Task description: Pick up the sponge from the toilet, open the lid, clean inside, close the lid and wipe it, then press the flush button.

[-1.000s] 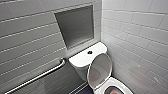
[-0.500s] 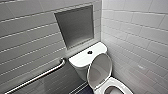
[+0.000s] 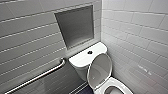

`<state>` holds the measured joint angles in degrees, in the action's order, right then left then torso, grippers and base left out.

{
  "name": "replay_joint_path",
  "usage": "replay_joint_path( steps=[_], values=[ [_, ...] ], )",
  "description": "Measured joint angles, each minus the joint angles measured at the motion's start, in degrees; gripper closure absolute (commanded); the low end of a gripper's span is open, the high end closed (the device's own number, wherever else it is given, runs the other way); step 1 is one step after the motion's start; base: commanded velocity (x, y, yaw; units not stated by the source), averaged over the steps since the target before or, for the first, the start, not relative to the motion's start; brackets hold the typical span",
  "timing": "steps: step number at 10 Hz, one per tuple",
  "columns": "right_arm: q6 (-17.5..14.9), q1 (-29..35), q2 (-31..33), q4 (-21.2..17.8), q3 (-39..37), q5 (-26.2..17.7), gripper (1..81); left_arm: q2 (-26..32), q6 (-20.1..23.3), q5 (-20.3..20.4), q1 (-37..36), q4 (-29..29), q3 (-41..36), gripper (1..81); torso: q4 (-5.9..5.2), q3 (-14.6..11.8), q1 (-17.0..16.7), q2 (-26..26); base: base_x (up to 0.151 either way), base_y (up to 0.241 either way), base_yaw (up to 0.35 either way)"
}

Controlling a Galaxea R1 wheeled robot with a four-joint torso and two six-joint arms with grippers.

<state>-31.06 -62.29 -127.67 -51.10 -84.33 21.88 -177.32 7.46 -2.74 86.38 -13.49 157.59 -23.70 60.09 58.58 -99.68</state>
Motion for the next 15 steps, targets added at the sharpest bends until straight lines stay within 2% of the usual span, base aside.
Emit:
replay_joint_path(
  steps=[3,6,8,12,15],
  values=[
    [-0.4,-2.9,3.1,1.7,3.0,1.0,81.1,-0.1,0.2,0.0,0.0,0.0,0.0,1.0,0.00,0.0,0.0,0.0,0.000,0.000,0.000],
    [-0.4,-4.9,8.2,2.1,10.0,5.6,81.1,-0.2,0.2,0.0,0.0,0.0,0.0,1.0,0.00,0.0,0.0,0.0,0.000,0.000,0.000],
    [-0.4,-6.5,10.2,2.3,11.7,7.2,81.1,-0.3,0.2,0.4,-0.2,0.0,-0.1,1.0,0.00,0.0,0.0,0.0,0.000,0.000,0.000],
    [-0.5,-11.9,6.3,4.9,6.5,8.5,81.1,1.2,0.0,1.7,-2.2,0.2,-2.9,1.0,0.00,0.0,0.0,0.0,0.000,0.000,0.000],
    [-0.5,-14.5,3.3,6.2,4.2,8.7,81.1,5.0,0.0,1.5,-2.6,0.3,-9.5,1.0,0.00,0.0,-0.5,0.8,0.000,0.000,0.000]
  ],
)
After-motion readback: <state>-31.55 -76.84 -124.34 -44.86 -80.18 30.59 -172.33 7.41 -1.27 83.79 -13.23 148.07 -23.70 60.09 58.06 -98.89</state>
